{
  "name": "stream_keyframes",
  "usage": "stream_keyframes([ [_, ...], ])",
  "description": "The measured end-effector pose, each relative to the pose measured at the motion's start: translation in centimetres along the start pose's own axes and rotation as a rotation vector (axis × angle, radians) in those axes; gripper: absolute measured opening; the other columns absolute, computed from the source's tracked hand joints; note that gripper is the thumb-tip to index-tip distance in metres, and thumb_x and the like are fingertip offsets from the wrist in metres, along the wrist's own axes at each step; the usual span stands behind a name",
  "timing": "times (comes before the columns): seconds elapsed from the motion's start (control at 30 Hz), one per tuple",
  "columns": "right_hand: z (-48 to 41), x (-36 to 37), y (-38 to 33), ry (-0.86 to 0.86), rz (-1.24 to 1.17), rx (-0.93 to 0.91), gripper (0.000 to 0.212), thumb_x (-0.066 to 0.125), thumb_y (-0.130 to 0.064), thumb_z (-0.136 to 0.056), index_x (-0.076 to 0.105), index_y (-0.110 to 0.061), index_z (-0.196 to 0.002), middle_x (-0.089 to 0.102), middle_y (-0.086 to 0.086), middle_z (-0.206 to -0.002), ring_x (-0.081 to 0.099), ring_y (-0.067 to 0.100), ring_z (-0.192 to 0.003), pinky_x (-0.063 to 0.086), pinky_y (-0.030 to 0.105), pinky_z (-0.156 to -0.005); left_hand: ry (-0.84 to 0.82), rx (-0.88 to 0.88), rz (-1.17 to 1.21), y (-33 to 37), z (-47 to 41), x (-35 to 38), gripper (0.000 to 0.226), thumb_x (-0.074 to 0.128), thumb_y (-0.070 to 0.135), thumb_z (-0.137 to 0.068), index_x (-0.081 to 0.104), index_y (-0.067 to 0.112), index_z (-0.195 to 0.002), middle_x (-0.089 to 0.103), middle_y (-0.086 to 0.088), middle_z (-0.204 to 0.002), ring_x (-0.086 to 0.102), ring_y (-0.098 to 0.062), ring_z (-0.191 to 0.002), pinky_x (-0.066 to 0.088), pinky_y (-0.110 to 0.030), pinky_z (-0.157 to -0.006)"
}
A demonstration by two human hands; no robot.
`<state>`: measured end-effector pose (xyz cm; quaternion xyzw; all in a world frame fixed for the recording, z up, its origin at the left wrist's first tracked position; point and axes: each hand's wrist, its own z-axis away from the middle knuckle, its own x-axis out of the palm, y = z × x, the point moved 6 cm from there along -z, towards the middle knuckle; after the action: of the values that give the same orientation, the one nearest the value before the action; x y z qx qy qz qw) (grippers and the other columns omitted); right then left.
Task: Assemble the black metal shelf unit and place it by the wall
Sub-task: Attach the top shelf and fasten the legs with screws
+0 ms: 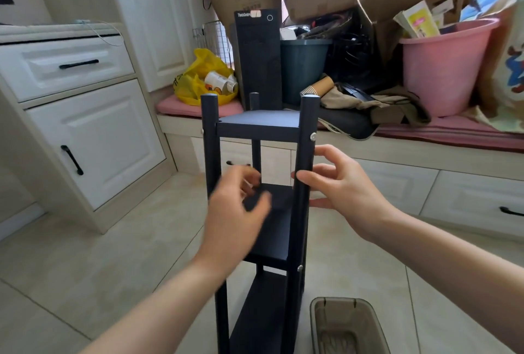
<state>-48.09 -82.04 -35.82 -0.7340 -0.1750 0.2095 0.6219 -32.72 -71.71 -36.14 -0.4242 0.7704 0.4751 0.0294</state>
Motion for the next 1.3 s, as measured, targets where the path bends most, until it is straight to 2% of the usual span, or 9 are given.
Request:
stream_keyframes([
  [0.07, -0.3, 0.1, -0.2, 0.011, 0.011, -0.019, 0.030, 0.067, -0.016, -0.093, 0.058, -0.027, -0.119, 0.074, 0.007, -0.102, 0.073, 0.020, -0.089, 0.061, 0.043, -0.081, -0.343, -0.297, 0.174, -1.9, 1.7, 3.7, 0.029, 0.076, 0.025, -0.088, 0.060, 0.028, -0.111, 0.065, 0.014, -0.108, 0.063, -0.003, -0.103, 0.050, -0.013, -0.088],
  [0.13, -0.6, 0.2, -0.4, 0.026, 0.034, -0.028, 0.031, 0.067, -0.018, -0.093, 0.057, -0.029, -0.120, 0.074, 0.004, -0.102, 0.073, 0.016, -0.090, 0.062, 0.038, -0.078, -0.475, -0.353, 0.195, -2.9, 2.8, 5.7, 0.036, 0.076, 0.033, -0.088, 0.058, 0.032, -0.119, 0.067, 0.014, -0.112, 0.064, 0.000, -0.108, 0.053, -0.023, -0.096],
  [0.27, -0.8, 1.2, -0.7, 0.014, 0.002, -0.024, 0.031, 0.066, -0.016, -0.094, 0.056, -0.026, -0.121, 0.072, 0.006, -0.104, 0.073, 0.015, -0.090, 0.061, 0.028, -0.067, -0.407, -0.384, 0.296, -3.0, 2.7, 6.5, 0.027, 0.068, 0.027, -0.095, 0.056, 0.033, -0.119, 0.069, 0.009, -0.109, 0.067, -0.004, -0.103, 0.056, -0.030, -0.094],
  [0.43, -0.9, 1.8, -1.2, 0.000, -0.006, -0.024, 0.029, 0.063, -0.013, -0.095, 0.055, -0.025, -0.120, 0.071, 0.009, -0.106, 0.073, 0.017, -0.088, 0.060, 0.028, -0.065, -0.350, -0.336, 0.218, -2.5, 2.5, 6.3, 0.019, 0.061, 0.025, -0.100, 0.052, 0.041, -0.104, 0.070, 0.004, -0.091, 0.070, -0.008, -0.088, 0.060, -0.037, -0.084],
  [0.67, -0.4, 0.4, -2.4, 0.046, 0.013, -0.067, 0.031, 0.070, -0.015, -0.090, 0.059, -0.021, -0.119, 0.074, 0.009, -0.097, 0.074, 0.018, -0.083, 0.062, 0.036, -0.065, -0.449, -0.290, 0.325, -0.8, 2.4, 6.0, 0.016, 0.061, 0.021, -0.100, 0.057, 0.032, -0.111, 0.072, 0.002, -0.090, 0.072, -0.010, -0.085, 0.059, -0.027, -0.081],
  [0.83, 0.1, -0.7, -2.7, 0.091, 0.030, -0.093, 0.029, 0.072, -0.018, -0.089, 0.059, -0.025, -0.114, 0.073, 0.007, -0.096, 0.074, 0.015, -0.083, 0.062, 0.032, -0.067, -0.506, -0.280, 0.375, 0.2, 2.5, 6.3, 0.020, 0.060, 0.021, -0.100, 0.057, 0.029, -0.118, 0.073, 0.000, -0.091, 0.073, -0.014, -0.087, 0.061, -0.036, -0.084],
  [1.07, 0.5, -1.8, -3.1, 0.091, 0.093, -0.094, 0.036, 0.071, -0.018, -0.090, 0.055, -0.021, -0.122, 0.070, 0.006, -0.101, 0.073, 0.014, -0.085, 0.062, 0.033, -0.071, -0.510, -0.265, 0.382, 0.9, 2.5, 7.6, 0.020, 0.060, 0.021, -0.100, 0.056, 0.027, -0.119, 0.072, 0.005, -0.090, 0.073, -0.012, -0.088, 0.061, -0.036, -0.085],
  [1.3, 0.1, -2.8, -3.3, 0.081, 0.100, -0.092, 0.035, 0.072, -0.015, -0.089, 0.058, -0.024, -0.119, 0.073, 0.003, -0.096, 0.074, 0.012, -0.085, 0.061, 0.028, -0.068, -0.521, -0.299, 0.394, 1.2, 1.9, 8.8, 0.017, 0.061, 0.022, -0.100, 0.054, 0.026, -0.115, 0.070, 0.001, -0.096, 0.073, -0.015, -0.087, 0.062, -0.046, -0.081],
])
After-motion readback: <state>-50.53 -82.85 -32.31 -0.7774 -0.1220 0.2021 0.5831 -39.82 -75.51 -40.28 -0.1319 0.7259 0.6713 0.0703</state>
